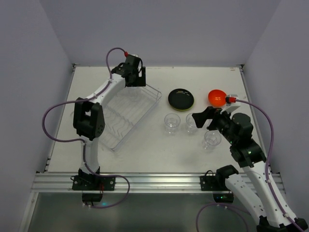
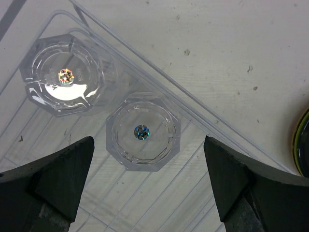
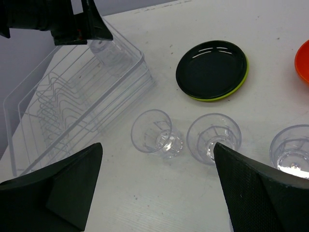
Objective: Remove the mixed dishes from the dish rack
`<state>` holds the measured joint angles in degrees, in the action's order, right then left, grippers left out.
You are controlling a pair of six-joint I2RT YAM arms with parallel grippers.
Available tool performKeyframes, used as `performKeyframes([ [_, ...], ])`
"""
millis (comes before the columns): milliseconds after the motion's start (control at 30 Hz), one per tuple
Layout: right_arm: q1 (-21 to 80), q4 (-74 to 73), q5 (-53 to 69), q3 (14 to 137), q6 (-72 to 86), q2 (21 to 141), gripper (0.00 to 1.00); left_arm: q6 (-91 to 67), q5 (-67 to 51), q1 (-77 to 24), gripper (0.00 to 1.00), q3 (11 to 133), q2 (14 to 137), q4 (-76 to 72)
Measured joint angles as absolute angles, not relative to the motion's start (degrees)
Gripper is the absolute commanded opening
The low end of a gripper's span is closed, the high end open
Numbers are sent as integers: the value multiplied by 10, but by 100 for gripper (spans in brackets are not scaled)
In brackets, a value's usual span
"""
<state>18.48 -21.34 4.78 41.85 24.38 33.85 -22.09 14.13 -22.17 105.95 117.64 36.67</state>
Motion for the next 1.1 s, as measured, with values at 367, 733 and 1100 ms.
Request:
performKeyframes([
  [367,185,-209,60,417,244,337,99,-213,150,-222,98,1078,1219,387],
  [733,185,-206,73,415,243,337,99,-212,145,-215,89,1075,1220,381],
  [1100,185,-204,77,413,242,337,99,-215,122,-206,76,1062,1232,364],
])
